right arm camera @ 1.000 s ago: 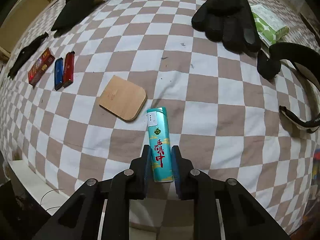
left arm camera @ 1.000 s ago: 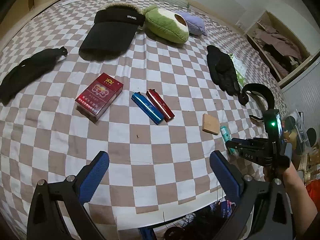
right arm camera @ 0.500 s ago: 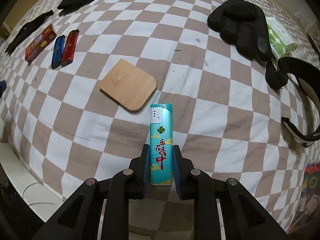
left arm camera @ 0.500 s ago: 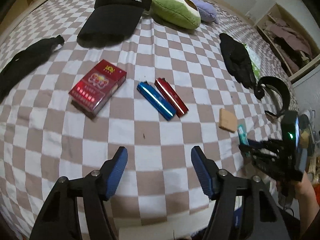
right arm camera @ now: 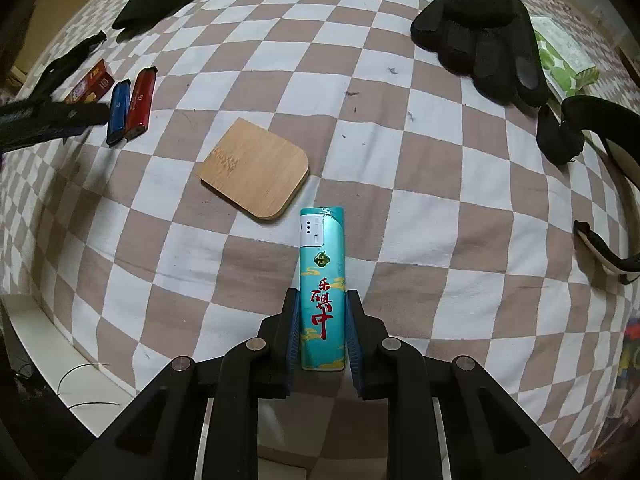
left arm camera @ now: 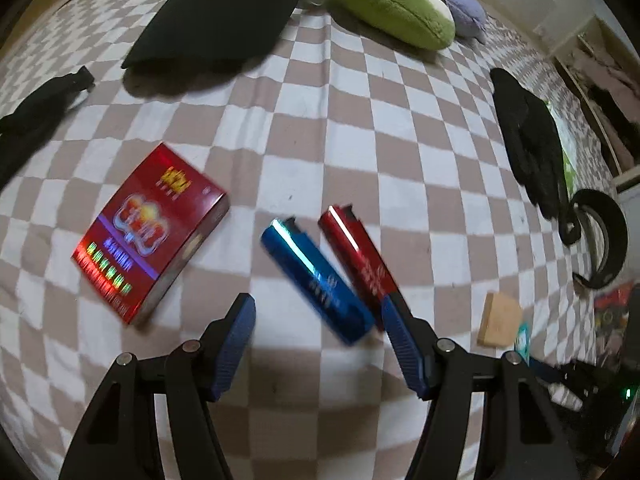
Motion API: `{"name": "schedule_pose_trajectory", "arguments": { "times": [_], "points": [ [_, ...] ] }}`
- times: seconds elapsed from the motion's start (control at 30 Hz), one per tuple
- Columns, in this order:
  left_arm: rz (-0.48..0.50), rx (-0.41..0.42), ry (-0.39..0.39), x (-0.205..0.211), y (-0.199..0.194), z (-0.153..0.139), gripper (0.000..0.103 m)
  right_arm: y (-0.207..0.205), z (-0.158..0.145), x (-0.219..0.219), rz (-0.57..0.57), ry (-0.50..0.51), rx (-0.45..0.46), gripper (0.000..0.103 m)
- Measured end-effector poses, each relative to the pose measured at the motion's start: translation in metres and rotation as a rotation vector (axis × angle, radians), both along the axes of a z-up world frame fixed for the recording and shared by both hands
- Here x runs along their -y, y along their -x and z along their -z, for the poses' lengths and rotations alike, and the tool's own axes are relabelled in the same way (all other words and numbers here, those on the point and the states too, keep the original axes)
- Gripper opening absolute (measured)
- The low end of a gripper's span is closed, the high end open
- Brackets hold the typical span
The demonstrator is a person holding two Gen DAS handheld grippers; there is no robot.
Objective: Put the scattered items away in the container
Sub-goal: 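Grasp the teal lighter with the right tool while the left tool lowers toward the blue lighter, then close the left tool on the blue lighter while the right tool holds the teal lighter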
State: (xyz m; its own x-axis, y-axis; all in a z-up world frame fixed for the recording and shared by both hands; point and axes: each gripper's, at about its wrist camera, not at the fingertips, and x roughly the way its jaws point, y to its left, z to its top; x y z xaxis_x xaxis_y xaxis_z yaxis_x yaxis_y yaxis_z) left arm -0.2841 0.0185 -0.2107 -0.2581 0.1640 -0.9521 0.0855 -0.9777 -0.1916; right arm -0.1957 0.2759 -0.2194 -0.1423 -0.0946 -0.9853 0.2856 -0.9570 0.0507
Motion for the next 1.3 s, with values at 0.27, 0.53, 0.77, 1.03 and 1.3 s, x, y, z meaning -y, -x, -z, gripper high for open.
{"name": "schedule_pose_trajectory", "arguments": {
  "times": [0.27,0.53,0.77,1.03,1.3],
  "points": [
    [-0.015,-0.030,0.025,0.006,0.004,0.004,0.048,0.001,-0.003,-0.002,0.002,0.018,0.010,0.022],
    [0.109,-0.043,0.107,0.007,-0.012,0.005,0.040,-0.001,-0.009,0.001,-0.008,0.012,0.017,0.022],
    [0.183,-0.078,0.181,0.005,-0.024,0.007,0.040,-0.007,-0.016,0.002,-0.032,0.022,0.041,0.022],
    [0.232,-0.078,0.226,-0.008,-0.026,0.010,0.027,-0.001,-0.020,0.017,-0.039,-0.006,0.042,0.022],
    [0.227,-0.053,0.228,-0.005,-0.034,0.008,0.024,0.000,-0.032,0.022,-0.047,0.055,0.071,0.022]
  ]
}}
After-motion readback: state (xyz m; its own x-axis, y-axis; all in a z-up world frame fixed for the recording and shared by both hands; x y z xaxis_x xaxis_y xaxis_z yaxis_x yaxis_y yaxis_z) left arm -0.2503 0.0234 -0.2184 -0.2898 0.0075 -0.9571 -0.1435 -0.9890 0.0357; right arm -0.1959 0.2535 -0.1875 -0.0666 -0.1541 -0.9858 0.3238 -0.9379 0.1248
